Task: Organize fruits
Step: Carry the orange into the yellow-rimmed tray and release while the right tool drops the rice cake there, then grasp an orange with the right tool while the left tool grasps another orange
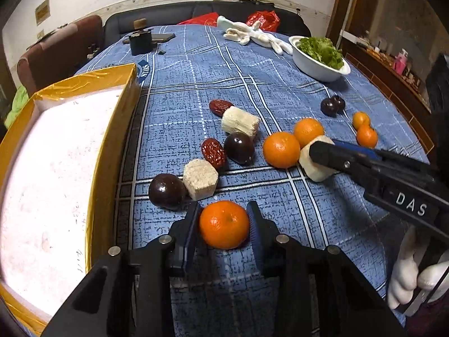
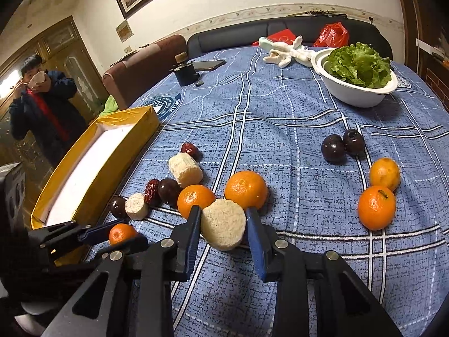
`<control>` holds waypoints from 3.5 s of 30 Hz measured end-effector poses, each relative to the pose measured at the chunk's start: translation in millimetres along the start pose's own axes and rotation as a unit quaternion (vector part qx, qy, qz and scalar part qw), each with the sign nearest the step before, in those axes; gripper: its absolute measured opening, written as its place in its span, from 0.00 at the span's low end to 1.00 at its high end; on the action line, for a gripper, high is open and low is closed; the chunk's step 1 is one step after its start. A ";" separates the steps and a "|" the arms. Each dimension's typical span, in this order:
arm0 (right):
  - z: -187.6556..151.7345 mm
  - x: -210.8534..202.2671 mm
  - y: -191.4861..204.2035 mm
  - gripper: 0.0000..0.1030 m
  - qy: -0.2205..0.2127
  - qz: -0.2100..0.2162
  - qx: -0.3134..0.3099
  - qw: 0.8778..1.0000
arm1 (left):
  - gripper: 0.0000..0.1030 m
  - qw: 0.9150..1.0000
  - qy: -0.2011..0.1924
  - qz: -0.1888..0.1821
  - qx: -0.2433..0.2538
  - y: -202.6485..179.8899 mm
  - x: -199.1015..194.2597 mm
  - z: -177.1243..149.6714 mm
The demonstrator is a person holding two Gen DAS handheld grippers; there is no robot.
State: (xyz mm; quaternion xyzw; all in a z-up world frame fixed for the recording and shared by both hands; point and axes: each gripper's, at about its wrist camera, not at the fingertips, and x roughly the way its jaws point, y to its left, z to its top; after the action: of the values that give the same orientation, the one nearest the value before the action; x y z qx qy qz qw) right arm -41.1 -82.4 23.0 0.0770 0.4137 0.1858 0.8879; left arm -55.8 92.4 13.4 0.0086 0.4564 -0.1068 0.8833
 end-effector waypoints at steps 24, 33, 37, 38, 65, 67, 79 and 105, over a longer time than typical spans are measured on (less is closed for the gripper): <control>0.5 -0.6 165.3 0.35 0.038 0.151 -0.073 0.985 | 0.32 0.968 -0.090 0.093 -0.217 193.6 -108.6 -51.9; -17.2 49.2 240.4 0.35 0.089 0.157 -0.131 0.975 | 0.33 0.960 -0.091 0.078 -0.252 222.6 -109.3 -64.9; -24.6 61.6 254.6 0.36 0.095 0.148 -0.145 0.974 | 0.53 0.956 -0.103 0.072 -0.267 230.4 -118.1 -69.7; -25.5 61.9 255.7 0.36 0.094 0.147 -0.146 0.974 | 0.57 0.954 -0.108 0.075 -0.270 231.4 -122.1 -70.4; 20.0 -24.0 -1.6 0.59 -0.027 -0.047 0.062 0.997 | 0.74 0.991 -0.085 -0.029 -0.099 71.8 -99.2 -22.1; 24.2 -14.6 -13.2 0.59 -0.021 -0.052 0.071 0.996 | 0.74 0.992 -0.078 -0.042 -0.086 58.2 -90.8 -17.3; 19.1 19.6 -19.3 0.58 0.012 -0.051 0.043 0.998 | 0.60 0.996 -0.056 -0.067 -0.005 -2.5 -45.7 8.2; 16.5 4.7 -41.1 0.39 -0.002 -0.035 0.102 0.994 | 0.29 0.992 -0.053 0.009 0.110 -60.8 26.9 46.7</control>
State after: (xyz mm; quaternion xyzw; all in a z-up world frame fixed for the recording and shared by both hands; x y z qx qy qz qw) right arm -14.8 -118.0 18.3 0.1528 0.4313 0.1110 0.8822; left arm -15.0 22.8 23.9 0.1044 0.3944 -0.1490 0.9008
